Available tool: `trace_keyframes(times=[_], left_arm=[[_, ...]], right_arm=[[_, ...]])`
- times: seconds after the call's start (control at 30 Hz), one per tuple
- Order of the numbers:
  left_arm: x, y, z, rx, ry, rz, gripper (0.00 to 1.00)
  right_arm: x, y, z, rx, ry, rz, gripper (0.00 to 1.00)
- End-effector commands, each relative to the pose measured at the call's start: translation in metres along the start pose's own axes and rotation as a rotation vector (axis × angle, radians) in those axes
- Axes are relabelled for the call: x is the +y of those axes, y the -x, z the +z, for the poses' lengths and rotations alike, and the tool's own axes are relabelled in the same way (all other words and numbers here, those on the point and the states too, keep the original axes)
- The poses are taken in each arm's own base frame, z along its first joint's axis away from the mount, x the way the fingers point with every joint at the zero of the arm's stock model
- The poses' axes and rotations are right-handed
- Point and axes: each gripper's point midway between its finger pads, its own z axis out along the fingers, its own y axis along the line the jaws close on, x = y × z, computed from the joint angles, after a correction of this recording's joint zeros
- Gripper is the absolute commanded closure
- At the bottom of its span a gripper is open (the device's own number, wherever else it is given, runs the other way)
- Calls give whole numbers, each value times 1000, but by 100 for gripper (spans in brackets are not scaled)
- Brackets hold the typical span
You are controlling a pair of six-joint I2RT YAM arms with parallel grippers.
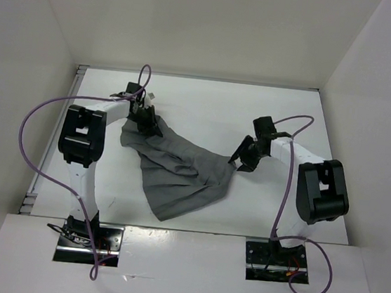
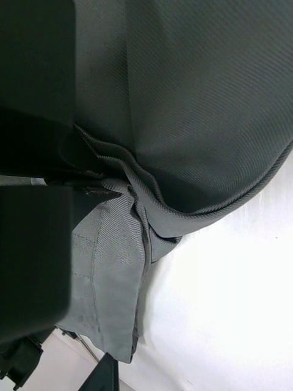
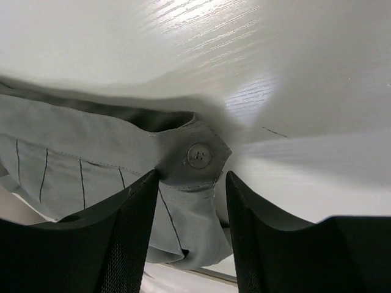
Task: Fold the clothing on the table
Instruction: Flatten the skirt out
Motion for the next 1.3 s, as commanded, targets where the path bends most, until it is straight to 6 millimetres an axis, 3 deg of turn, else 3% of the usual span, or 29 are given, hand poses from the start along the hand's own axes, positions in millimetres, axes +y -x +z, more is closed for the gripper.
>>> trace_keyframes(times=[0.0, 0.27, 0.43, 0.5, 0.63, 0.73, 0.77, 0.8, 0.83, 0.9, 0.93, 0.97, 1.0, 1.03, 1.1, 1.13, 1.17, 1.2, 1.27], left_arm=[[0, 5, -10, -9, -2, 31, 100], [3, 8, -14, -12, -16, 26, 100], [5, 4, -17, -2, -28, 14, 100], [5, 6, -16, -9, -31, 19, 100], [3, 3, -15, -1, -50, 19, 100], [-13, 12, -28, -21, -110, 37, 100], [-29, 18, -40, -38, -156, 62, 100], [-36, 26, -50, -57, -176, 69, 100], [-56, 46, -66, -111, -214, 115, 100], [-81, 65, -92, -162, -269, 160, 100], [-95, 76, -104, -195, -295, 183, 100], [-110, 87, -118, -231, -320, 217, 100], [-137, 111, -151, -318, -365, 259, 100], [-146, 124, -166, -356, -386, 272, 100], [-172, 141, -199, -418, -442, 315, 100], [-192, 156, -233, -494, -473, 346, 100], [-203, 157, -247, -509, -494, 364, 100], [-218, 165, -274, -575, -513, 412, 100], [-222, 165, -291, -587, -510, 411, 100]], right_arm=[[7, 1, 10, 7, 37, 18, 47], [-9, -8, 26, 35, -8, 52, 50], [-8, 3, 38, -11, -5, 73, 65], [-9, 4, 41, -11, -5, 73, 74], [-2, 26, 36, -100, -12, 63, 96], [20, 57, -3, -238, 3, 3, 100], [38, 74, -31, -300, 24, -23, 100], [46, 85, -48, -347, 20, -71, 100], [70, 111, -80, -446, 49, -98, 100], [80, 132, -114, -507, 49, -159, 100], [102, 156, -155, -597, 104, -180, 100], [112, 165, -170, -636, 115, -209, 100], [114, 175, -184, -665, 108, -216, 100], [137, 187, -224, -756, 159, -275, 100], [146, 203, -251, -834, 158, -298, 100], [160, 208, -285, -907, 195, -335, 100], [165, 209, -298, -936, 210, -347, 100], [172, 208, -314, -963, 233, -383, 100], [175, 206, -313, -951, 247, -403, 100]])
